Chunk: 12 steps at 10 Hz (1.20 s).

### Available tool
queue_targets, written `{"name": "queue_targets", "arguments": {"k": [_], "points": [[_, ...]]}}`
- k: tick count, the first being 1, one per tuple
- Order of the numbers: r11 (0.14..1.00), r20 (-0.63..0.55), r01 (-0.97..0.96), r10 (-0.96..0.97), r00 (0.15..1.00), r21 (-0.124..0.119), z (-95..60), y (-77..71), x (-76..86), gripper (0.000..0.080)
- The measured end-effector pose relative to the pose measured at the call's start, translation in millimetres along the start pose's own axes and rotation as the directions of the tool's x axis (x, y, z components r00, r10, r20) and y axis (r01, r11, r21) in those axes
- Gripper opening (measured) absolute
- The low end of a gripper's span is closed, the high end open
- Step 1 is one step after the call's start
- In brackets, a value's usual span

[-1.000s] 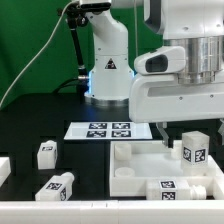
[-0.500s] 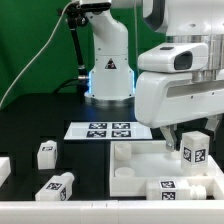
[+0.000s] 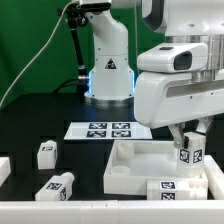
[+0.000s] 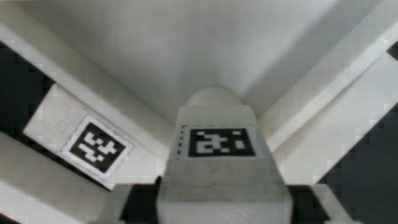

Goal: Assemble one leg

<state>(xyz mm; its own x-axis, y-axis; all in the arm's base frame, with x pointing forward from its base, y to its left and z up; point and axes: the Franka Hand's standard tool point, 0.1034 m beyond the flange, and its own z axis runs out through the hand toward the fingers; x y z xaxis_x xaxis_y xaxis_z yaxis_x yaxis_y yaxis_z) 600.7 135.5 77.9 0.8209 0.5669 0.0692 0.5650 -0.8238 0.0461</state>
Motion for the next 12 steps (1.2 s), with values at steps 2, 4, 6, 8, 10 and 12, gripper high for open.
{"name": "queue_targets", "arguments": {"k": [2,4,6,8,10,12], "points": [[0.992,-0.003,-0.127,0.127,0.992,0.003,0.2,-0.4,0.2,0.0284],[0.927,-0.017,-0.375,0.375,0.927,0.020,0.4,0.1,1.2,0.0284],[0.782,-0.014,-0.620,0.622,0.783,0.064,0.3,2.6,0.9,0.0284],[0.623,0.003,-0.780,0.781,0.624,0.064,1.1,-0.9,1.2,0.0284],[0.482,0.004,-0.874,0.876,0.483,0.060,1.4,1.1,1.1,0.0284],[0.299,0.005,-0.953,0.954,0.300,0.044,1.5,10.5,-4.2,0.0284]]}}
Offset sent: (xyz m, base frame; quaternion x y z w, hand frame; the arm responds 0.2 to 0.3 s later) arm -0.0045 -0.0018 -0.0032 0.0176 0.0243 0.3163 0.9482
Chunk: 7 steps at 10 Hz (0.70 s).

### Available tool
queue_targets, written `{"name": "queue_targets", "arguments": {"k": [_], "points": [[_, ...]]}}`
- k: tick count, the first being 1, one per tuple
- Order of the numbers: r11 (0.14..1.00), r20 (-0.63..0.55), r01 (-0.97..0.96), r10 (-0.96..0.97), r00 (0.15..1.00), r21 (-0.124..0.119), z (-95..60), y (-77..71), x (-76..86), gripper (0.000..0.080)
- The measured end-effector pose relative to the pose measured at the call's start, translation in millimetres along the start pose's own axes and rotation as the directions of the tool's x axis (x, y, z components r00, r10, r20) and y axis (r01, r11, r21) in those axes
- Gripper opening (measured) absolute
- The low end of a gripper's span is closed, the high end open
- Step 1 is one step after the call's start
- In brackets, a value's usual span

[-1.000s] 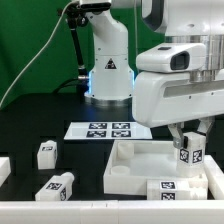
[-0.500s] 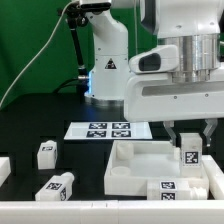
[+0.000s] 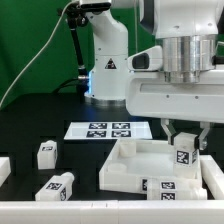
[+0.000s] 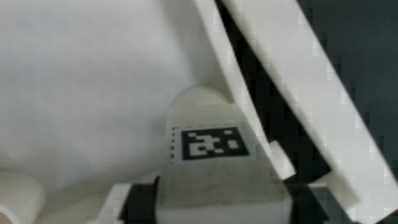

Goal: Assemble one leg

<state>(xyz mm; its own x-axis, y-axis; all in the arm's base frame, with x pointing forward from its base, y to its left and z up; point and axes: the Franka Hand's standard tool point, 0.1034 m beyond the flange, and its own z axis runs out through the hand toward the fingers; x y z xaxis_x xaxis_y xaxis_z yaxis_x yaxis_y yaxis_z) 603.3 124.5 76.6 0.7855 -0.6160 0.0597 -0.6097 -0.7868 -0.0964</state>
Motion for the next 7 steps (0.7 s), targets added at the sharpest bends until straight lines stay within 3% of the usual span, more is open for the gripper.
{"name": "queue_targets", "arguments": {"k": [3,4,5,6,7], "points": [[0.992,0.002,-0.128,0.128,0.992,-0.017,-0.5,8.6,6.2,0.0284],[0.992,0.003,-0.127,0.127,0.992,-0.017,-0.2,8.3,5.7,0.0367],[0.992,0.004,-0.123,0.123,0.992,-0.017,-0.1,8.1,5.5,0.0506],[0.992,0.004,-0.123,0.123,0.992,-0.017,-0.1,8.1,5.5,0.0506],[0.992,0.004,-0.123,0.123,0.992,-0.017,-0.1,8.1,5.5,0.0619]]}}
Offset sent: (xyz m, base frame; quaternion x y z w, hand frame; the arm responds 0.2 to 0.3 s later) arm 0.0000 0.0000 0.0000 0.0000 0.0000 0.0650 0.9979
